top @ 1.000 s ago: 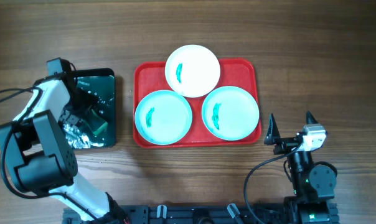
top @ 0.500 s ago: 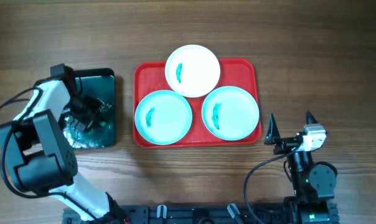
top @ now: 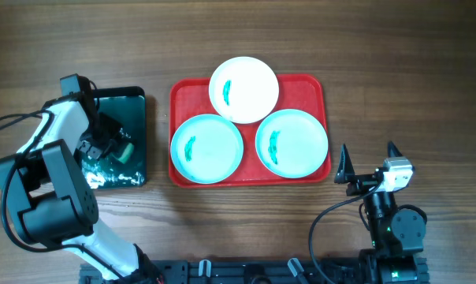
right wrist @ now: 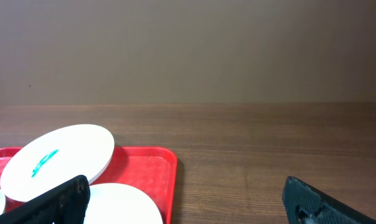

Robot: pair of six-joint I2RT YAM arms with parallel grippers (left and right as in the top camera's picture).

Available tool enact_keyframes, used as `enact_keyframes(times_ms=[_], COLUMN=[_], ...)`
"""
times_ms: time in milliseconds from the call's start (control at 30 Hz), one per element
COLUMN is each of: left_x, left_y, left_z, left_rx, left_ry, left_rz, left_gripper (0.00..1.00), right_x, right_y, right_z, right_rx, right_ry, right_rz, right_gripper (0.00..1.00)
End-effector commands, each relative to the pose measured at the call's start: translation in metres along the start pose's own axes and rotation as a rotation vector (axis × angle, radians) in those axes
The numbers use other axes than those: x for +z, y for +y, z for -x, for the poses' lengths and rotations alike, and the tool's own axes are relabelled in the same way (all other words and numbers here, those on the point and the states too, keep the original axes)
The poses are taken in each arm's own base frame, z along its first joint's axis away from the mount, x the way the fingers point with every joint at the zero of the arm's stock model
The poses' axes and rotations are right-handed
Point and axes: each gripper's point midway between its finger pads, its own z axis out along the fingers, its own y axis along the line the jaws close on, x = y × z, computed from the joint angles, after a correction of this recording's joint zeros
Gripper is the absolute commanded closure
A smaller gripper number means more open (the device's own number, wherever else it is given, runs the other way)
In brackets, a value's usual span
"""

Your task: Clean dirty plates on tray and stack at the side

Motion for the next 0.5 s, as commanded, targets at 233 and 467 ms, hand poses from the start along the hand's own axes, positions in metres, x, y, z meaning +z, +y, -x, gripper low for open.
enact_keyframes(times_ms=[233, 467], left_x=[-0.014, -0.008], left_y=[-0.001, 0.0], left_z=[-0.007, -0.022], left_rx=[-0.003, 0.001], left_ry=[0.058, 0.115], left_rz=[0.001, -0.008], left_gripper=[0.0, 0.49], right_x=[0.0, 0.0], right_y=[-0.003, -0.003], right_z=[0.002, 0.002], right_rx=[-0.012, -0.012], right_ry=[-0.009, -0.009], right_rz=[-0.018, -0.018], right_gripper=[0.0, 0.0])
